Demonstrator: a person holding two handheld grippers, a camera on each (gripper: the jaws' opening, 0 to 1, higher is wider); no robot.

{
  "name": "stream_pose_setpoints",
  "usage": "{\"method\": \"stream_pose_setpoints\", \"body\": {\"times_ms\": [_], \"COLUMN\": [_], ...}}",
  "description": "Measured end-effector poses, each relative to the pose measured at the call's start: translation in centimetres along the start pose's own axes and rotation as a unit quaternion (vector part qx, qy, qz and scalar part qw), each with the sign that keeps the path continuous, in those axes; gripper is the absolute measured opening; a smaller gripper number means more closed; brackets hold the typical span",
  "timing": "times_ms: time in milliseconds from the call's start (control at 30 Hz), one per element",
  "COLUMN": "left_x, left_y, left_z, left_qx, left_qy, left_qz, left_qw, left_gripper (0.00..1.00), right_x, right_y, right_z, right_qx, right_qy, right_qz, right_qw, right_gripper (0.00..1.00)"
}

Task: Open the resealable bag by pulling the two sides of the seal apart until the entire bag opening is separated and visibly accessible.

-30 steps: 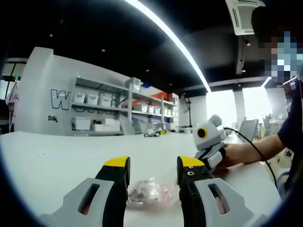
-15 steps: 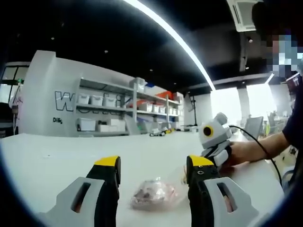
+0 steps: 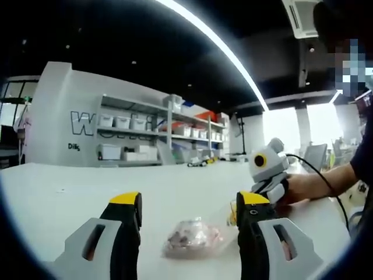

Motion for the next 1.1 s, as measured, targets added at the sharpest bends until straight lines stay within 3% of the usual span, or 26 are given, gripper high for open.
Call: {"method": "stream_pose_setpoints", "body": {"times_ms": [567,667,1100], "left_x": [-0.58,-0.58,-0.84], "left_y": [-0.39,-0.43,-0.30], "left_z": [0.31,0.34,0.34], "left_qx": [0.013,0.018,0.020], "left_qy": [-0.011,-0.007,-0.014], "left_qz": [-0.003,-0.007,-0.009], "left_qw": [0.9998,0.9998,0.9997], "left_gripper": [0.89,0.99,0.99], "right_x": [0.08,0.09,0.11], "right_y": [0.09,0.13,0.15], "right_z": [-0.05,-0.04,-0.06], "right_qx": [-0.003,-0.004,-0.004], "right_qy": [0.003,0.003,0.004], "right_qz": [0.000,-0.001,0.000], "right_qw": [1.0000,1.0000,1.0000], "right_gripper": [0.00,0.00,0.00]}}
Point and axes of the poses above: the point that each gripper's makers call its tool centre point, and the gripper's own axes: z roughly forward along the fingers, y roughly to its right, x roughly out of its top, the point moved 6 cm from there along -z, roughly backward along the fingers, and after that the axes turned 5 degrees about y, right-handed, at the moved point
